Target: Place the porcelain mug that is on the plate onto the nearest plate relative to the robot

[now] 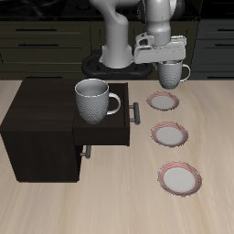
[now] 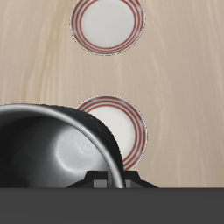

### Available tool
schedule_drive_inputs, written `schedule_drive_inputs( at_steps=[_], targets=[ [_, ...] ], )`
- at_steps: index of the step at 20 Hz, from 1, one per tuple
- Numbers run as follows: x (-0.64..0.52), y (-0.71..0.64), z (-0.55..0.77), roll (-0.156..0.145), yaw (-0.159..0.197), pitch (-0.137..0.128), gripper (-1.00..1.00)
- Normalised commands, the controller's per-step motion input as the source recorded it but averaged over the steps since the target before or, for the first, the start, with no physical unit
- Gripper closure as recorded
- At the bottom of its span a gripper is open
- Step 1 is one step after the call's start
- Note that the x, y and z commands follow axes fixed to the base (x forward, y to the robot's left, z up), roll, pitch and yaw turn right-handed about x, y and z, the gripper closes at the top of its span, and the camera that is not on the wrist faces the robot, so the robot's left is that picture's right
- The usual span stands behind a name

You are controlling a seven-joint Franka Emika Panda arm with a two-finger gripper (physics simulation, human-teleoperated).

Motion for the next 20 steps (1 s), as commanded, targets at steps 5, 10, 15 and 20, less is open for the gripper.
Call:
schedule_drive_inputs(
  at_steps=[5, 10, 15, 20],
  targets=[
    [-0.01, 0.06, 0.01, 0.03, -0.009, 0.001, 1.0],
    [0.12, -0.07, -0.06, -0.016, -0.009, -0.006, 1.0],
    [0.14, -0.06, -0.18, -0.026, -0.004, 0.025, 1.0],
    [0.14, -0.07, -0.27, -0.035, -0.019, 0.057, 1.0]
  ],
)
